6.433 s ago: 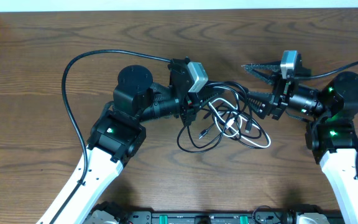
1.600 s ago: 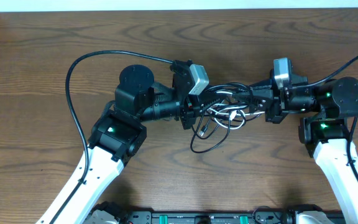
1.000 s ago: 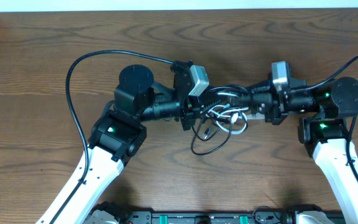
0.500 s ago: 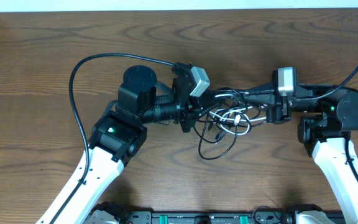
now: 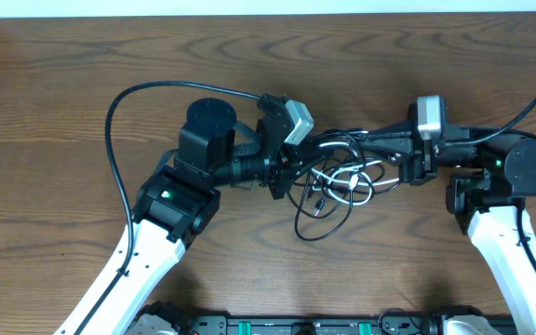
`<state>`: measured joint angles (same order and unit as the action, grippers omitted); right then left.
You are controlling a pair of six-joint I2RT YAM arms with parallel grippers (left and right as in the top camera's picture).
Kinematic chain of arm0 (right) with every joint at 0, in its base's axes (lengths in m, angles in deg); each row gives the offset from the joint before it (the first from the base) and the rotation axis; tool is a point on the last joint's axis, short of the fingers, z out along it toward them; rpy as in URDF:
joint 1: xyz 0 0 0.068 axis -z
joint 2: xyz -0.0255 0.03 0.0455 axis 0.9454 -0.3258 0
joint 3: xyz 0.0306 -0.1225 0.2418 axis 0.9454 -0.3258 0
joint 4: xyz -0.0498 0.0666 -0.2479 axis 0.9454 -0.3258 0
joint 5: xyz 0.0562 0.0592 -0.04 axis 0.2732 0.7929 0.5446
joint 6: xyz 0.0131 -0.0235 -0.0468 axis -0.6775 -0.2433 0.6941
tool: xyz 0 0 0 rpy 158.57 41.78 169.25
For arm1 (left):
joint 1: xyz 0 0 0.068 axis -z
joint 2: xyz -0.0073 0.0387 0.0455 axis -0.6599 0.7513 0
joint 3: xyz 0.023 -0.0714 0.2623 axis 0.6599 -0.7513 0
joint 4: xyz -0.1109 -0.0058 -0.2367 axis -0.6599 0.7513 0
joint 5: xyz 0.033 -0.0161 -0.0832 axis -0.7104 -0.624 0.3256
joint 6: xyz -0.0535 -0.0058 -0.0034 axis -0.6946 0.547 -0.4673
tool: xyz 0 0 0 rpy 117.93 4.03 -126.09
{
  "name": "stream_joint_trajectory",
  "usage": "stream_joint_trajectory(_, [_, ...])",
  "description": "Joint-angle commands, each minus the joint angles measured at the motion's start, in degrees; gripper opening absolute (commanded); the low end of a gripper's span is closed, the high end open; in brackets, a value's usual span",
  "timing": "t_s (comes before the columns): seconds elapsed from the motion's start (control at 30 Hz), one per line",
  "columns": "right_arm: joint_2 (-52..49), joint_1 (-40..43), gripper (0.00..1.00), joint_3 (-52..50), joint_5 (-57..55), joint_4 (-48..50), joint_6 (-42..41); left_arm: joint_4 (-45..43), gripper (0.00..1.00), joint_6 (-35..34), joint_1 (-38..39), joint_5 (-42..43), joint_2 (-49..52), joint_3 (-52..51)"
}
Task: Untangle cables
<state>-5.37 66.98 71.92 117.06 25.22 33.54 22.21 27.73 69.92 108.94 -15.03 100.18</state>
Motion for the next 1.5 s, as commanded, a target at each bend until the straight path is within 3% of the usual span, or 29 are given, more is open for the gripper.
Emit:
stream_joint_trajectory(0.0, [0.46,1.75,0.01,0.7,-6.12,0.22,-3.74,4.66,0.08,0.15,-0.15,-4.52,0.0,0.5])
stream_joint_trajectory(0.3, [0.46,2.29,0.01,0.7,-11.02,-1.38,-4.28,8.61,0.08,0.17,-0.15,-6.23,0.0,0.5])
stream_joint_trajectory(0.47, [0.46,4.04,0.05,0.7,-13.84,-10.84,-3.54,9.01,0.08,0.17,-0.15,-6.23,0.0,0.5])
stream_joint_trajectory(0.5, [0.46,4.28,0.19,0.7,-13.79,-13.42,-2.58,8.96,0.08,0.17,-0.15,-6.25,0.0,0.5])
stream_joint_trajectory(0.53, [0.46,4.46,0.46,0.7,-13.79,-18.03,-0.92,8.94,0.08,0.17,-0.15,-6.62,0.0,0.5])
stream_joint_trajectory(0.6, [0.46,4.46,0.69,0.7,-13.79,-24.15,2.23,8.96,0.08,0.15,-0.15,-8.24,0.0,0.5])
stream_joint_trajectory(0.63, [0.46,4.46,0.72,0.7,-13.81,-26.69,3.65,8.94,0.08,0.15,-0.15,-8.83,0.0,0.5])
stream_joint_trajectory(0.83, [0.46,4.46,0.67,0.7,-19.43,-42.51,9.05,7.3,0.08,0.13,-0.2,-9.25,-0.02,0.5])
stream_joint_trajectory(0.93, [0.46,4.46,0.41,0.7,-23.1,-49.05,9.07,4.55,0.08,0.11,-0.44,-9.6,-0.02,0.5])
stream_joint_trajectory(1.03, [0.46,4.46,0.32,0.7,-23.19,-53.22,10.49,2.01,0.08,-0.37,-0.74,-12.94,-0.02,0.5])
stream_joint_trajectory(1.23, [0.46,4.09,0.33,0.7,-17.07,-57.7,11.52,-2.29,0.08,-9.44,-0.74,-26.16,-0.02,0.5])
stream_joint_trajectory(1.27, [0.46,3.58,0.36,0.7,-16.28,-58.97,12.79,-2.93,0.08,-10.88,-0.74,-27.43,-0.02,0.5])
stream_joint_trajectory(1.33, [0.46,2.19,0.53,0.7,-16.33,-61.0,14.53,-5.16,0.08,-14.64,-0.74,-28.7,-0.02,0.5])
stream_joint_trajectory(1.47, [0.46,-0.87,0.63,0.7,-16.85,-61.44,16.57,-8.07,0.08,-18.73,-0.72,-28.63,-0.02,0.5])
